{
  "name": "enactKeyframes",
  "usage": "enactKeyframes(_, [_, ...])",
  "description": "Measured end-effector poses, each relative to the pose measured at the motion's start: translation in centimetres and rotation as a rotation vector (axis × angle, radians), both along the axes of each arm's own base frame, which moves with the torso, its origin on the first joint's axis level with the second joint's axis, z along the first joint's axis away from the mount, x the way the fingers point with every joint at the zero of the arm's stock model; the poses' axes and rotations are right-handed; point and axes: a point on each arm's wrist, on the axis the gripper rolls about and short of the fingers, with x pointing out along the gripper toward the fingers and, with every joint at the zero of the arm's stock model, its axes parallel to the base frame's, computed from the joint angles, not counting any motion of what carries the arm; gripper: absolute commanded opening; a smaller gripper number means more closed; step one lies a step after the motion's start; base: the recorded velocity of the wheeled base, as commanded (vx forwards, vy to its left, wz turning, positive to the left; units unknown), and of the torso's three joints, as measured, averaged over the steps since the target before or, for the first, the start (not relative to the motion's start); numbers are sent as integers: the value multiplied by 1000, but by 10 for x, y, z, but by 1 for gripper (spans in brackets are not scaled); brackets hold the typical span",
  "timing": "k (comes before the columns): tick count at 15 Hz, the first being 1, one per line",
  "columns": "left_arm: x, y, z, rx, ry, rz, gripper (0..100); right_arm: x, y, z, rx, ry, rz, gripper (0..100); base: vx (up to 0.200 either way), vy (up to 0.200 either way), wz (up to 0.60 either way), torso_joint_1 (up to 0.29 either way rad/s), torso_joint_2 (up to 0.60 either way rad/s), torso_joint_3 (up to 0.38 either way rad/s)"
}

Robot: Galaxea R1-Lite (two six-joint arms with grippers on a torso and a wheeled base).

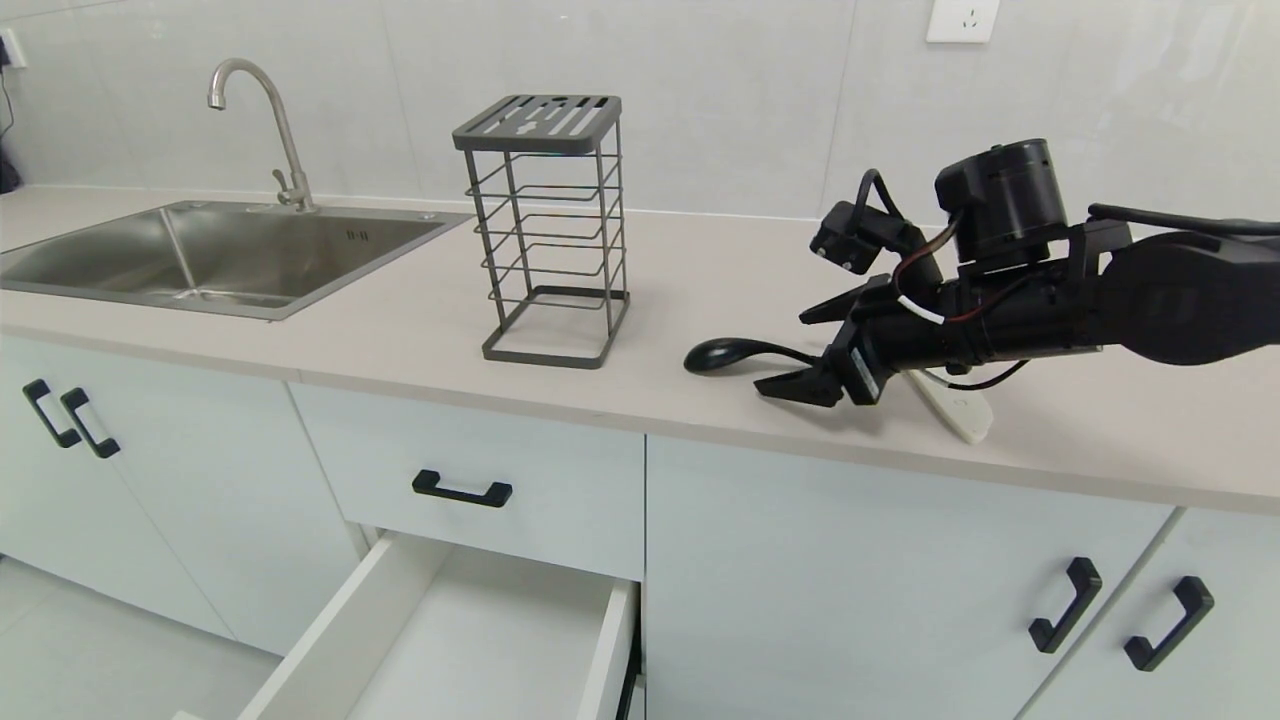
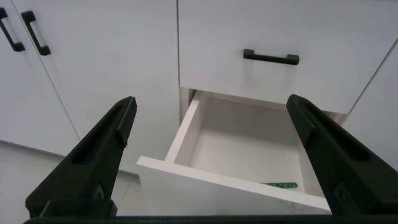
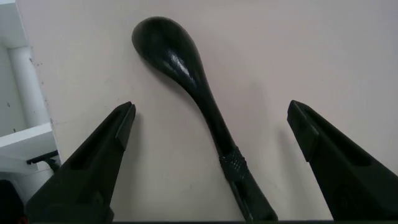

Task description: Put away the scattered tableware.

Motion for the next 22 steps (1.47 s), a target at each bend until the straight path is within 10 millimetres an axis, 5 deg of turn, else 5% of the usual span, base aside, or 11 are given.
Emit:
enactKeyframes(12, [0, 0, 0, 0, 0, 0, 100, 18, 11, -13, 93, 118, -2, 100, 0, 0, 0, 0, 0, 0])
enactKeyframes(13, [0, 0, 0, 0, 0, 0, 100, 19, 12, -14, 91, 119, -3, 0, 0, 0, 0, 0, 0, 0])
enactKeyframes(22, [0, 0, 0, 0, 0, 0, 100, 20, 13, -13, 80, 109, -25, 0, 0, 0, 0, 0, 0, 0])
